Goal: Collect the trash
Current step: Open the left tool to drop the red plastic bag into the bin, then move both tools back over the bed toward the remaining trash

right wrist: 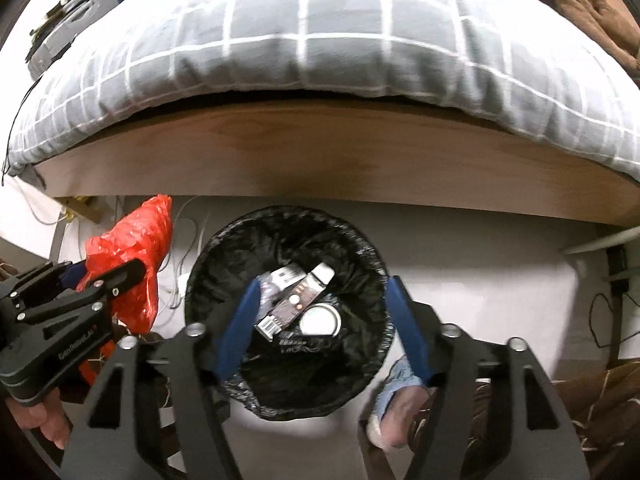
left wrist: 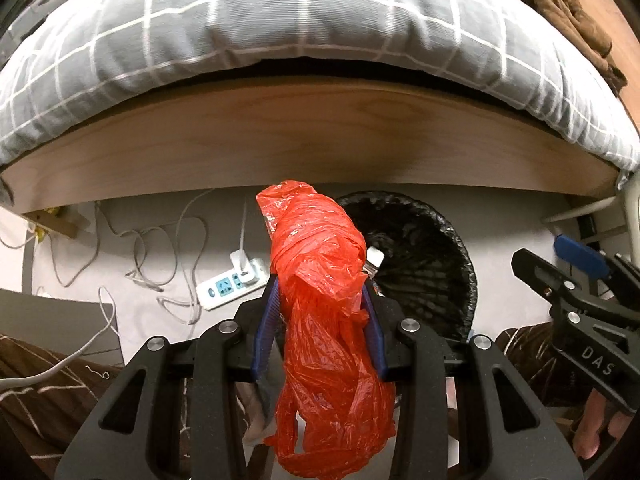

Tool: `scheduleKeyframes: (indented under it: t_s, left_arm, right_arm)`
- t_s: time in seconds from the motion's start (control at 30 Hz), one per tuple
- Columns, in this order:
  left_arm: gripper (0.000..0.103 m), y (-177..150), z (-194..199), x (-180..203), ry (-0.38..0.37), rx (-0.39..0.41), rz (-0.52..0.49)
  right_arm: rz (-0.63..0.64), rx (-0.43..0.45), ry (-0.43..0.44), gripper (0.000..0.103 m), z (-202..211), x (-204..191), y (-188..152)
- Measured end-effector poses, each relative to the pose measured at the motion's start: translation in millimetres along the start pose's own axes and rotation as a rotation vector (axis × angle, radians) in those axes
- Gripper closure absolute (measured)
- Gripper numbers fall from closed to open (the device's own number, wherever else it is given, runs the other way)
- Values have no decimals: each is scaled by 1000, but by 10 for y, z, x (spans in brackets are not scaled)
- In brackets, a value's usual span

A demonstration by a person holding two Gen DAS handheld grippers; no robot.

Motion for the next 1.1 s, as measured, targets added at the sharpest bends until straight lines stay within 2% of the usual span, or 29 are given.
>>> scheduleKeyframes:
  t_s: [0.23, 0.4, 0.67, 0.77, 0.8, 0.83, 0.9, 1.1]
  left_arm:
    - [66, 21, 48, 274, -22, 7, -52]
    - [66, 16, 56, 480, -39, 11, -94]
    - [61, -15, 55, 673, -38, 22, -148]
    - [47, -16, 48, 662, -18, 26, -154]
    - [38, -29, 62, 671, -9, 27, -153]
    - [33, -40, 80, 673, -4, 33, -152]
    - [31, -37, 98, 672, 1, 41, -152]
    - [9, 21, 187, 602, 38, 79, -126]
  right_arm:
    - [-79, 59, -64, 13, 163, 398, -1]
    - [-113, 95, -111, 11, 299, 635, -9]
    - [-154, 104, -132, 11, 370, 838, -40]
    - [-151, 107, -132, 11, 380, 830, -23]
    - [-148, 106, -129, 11, 381, 821, -18]
    - [-145, 106, -129, 11, 388, 811, -12]
    - [-135, 109, -132, 11, 399, 785, -2]
    - [-126, 125, -123, 11, 421, 709, 49]
Point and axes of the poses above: each gripper's, at about its wrist camera, not at the fingertips, and z roughly against the way its jaws point, x to its right, y to its top, the point moved 4 cm from there along -z, roughly the way its jaws point, and after that the axes turned 10 degrees about y, right-handed, at the moved point
